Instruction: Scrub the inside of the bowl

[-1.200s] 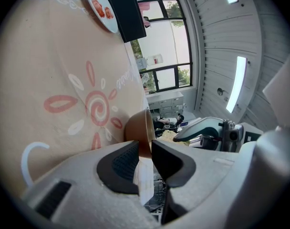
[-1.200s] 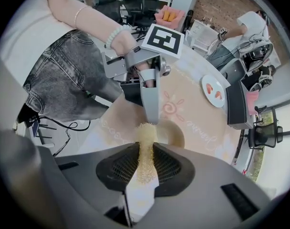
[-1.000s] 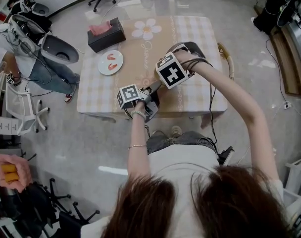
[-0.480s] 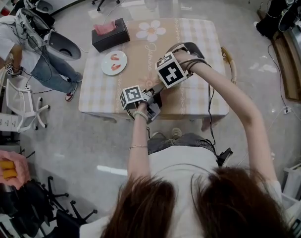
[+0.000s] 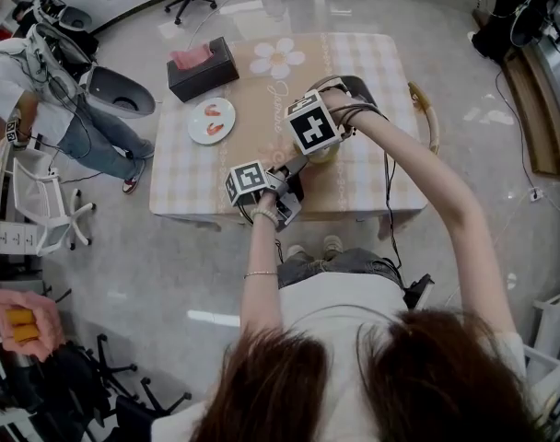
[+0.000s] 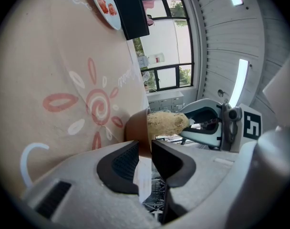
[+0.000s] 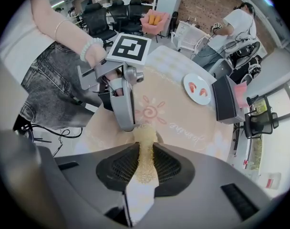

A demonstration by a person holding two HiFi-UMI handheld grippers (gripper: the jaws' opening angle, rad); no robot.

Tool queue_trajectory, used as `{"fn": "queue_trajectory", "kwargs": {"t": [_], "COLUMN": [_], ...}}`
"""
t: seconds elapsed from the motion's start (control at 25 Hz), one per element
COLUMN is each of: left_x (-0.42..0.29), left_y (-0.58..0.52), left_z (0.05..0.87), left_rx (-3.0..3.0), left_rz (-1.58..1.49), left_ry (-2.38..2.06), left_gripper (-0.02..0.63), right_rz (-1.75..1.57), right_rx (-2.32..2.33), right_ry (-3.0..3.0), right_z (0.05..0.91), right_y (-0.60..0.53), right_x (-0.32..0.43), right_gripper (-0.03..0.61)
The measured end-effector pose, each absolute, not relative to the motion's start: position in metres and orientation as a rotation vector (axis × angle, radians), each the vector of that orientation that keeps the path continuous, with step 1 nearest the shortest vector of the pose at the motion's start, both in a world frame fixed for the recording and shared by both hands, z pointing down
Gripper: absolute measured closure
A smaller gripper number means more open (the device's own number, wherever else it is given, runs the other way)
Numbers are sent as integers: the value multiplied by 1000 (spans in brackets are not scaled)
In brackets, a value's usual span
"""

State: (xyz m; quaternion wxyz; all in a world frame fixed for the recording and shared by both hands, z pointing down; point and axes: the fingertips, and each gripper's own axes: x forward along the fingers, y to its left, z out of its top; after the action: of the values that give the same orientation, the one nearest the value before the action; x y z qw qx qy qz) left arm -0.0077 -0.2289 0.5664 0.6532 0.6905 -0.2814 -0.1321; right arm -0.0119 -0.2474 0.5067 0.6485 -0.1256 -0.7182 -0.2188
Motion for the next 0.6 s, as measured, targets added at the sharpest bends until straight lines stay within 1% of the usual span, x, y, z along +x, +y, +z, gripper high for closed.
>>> {"fn": "queue_trajectory", "kwargs": {"t": [0.6], "left_x": [-7], "left_y": [-229], "left_z": [569], "left_rx": [1562], "left_rz": [-294], "left_ry": [-617], "left_gripper": [522], "right_rz": [-487], "right_rx": [-209], "right_ry": [-1597], "right_z": [512], "right_y": [-270], "right_x": [-6], "right_gripper": [499]}}
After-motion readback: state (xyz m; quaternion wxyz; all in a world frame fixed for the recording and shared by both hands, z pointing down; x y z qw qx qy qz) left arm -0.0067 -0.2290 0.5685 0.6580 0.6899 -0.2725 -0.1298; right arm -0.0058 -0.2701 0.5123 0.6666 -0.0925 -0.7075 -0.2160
